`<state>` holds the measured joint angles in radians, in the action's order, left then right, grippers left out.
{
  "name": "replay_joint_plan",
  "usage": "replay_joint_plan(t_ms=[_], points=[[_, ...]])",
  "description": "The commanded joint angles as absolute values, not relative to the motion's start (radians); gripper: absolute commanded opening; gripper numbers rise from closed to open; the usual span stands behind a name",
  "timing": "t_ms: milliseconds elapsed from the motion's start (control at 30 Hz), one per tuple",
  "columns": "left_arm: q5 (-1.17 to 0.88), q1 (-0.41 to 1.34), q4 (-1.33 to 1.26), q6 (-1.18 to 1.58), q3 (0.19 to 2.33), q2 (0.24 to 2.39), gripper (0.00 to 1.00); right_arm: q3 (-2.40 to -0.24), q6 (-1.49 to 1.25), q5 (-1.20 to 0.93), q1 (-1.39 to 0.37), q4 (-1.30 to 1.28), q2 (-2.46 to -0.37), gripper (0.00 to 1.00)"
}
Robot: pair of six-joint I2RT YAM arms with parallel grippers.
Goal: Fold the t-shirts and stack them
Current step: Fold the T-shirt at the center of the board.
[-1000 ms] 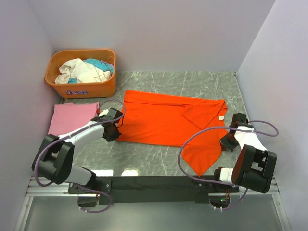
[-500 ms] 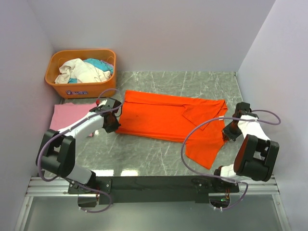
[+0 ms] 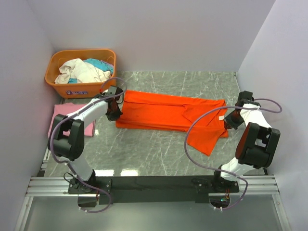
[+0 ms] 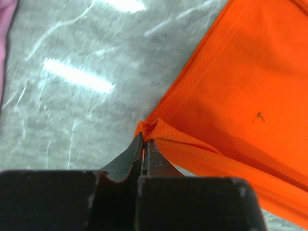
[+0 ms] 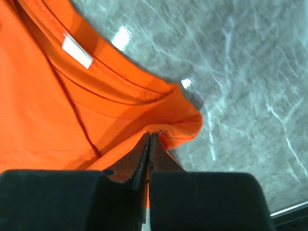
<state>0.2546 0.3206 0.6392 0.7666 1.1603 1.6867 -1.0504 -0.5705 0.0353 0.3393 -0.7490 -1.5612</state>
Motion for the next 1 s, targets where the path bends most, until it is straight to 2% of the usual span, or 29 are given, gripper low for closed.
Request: replay_joint_plan(t_ms=[0, 367, 967], points=[[0.267, 0.307, 0.647, 0.723, 1.219, 1.73, 0.01, -1.121, -0.555, 0.058, 0.333, -0.732, -1.597, 0.0], [0.296, 0.305, 0.608, 0.65, 1.29, 1.796, 0.01, -1.218, -0.551, 0.074, 0.322, -0.723, -1.677, 0.0], [0.321, 0.331, 0.571, 0.575, 1.385, 1.888, 0.01, -1.198, -0.555, 0.135, 0.324, -0.675, -1.717, 0.0]])
